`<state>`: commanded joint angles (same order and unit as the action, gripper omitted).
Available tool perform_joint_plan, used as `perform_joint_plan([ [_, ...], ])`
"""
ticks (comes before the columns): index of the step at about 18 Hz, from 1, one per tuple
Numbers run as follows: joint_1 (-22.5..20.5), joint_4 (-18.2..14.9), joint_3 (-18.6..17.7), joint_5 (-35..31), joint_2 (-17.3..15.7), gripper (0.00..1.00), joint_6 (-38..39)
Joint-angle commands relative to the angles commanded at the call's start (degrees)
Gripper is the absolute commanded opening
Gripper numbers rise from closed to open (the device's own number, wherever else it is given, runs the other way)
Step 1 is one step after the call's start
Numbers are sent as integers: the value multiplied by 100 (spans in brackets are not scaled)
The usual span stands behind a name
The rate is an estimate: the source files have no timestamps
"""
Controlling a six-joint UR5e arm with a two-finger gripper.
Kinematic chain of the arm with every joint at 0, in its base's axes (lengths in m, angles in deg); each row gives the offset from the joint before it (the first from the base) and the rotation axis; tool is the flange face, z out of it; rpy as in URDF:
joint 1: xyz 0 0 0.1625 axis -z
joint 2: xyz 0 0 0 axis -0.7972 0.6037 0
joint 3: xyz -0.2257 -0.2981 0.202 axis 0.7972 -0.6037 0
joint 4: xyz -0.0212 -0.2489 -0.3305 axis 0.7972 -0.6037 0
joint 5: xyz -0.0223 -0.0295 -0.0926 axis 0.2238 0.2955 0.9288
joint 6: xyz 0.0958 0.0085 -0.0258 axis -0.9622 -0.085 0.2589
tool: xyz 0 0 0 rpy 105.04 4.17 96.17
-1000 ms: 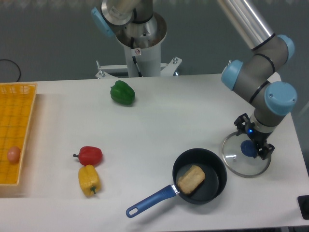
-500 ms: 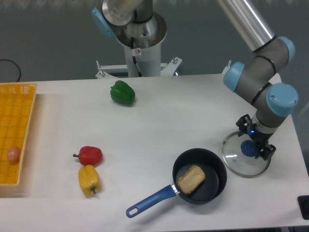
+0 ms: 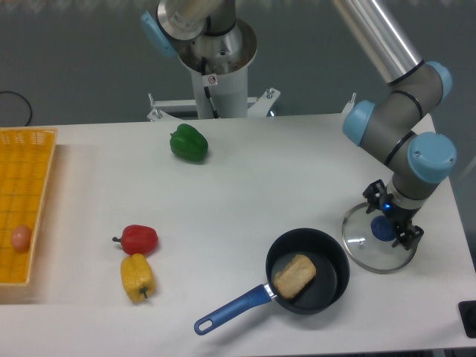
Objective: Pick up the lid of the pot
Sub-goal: 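Close the gripper on the blue knob of the lid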
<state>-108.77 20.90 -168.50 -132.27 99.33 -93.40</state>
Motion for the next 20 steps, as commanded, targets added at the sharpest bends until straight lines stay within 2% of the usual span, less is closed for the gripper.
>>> perform_joint_plan([
  [9, 18, 158, -105, -9, 26, 100, -35],
  [18, 9, 167, -114, -18, 35, 100, -44],
  [20, 9, 176, -114, -18, 35, 95, -44],
])
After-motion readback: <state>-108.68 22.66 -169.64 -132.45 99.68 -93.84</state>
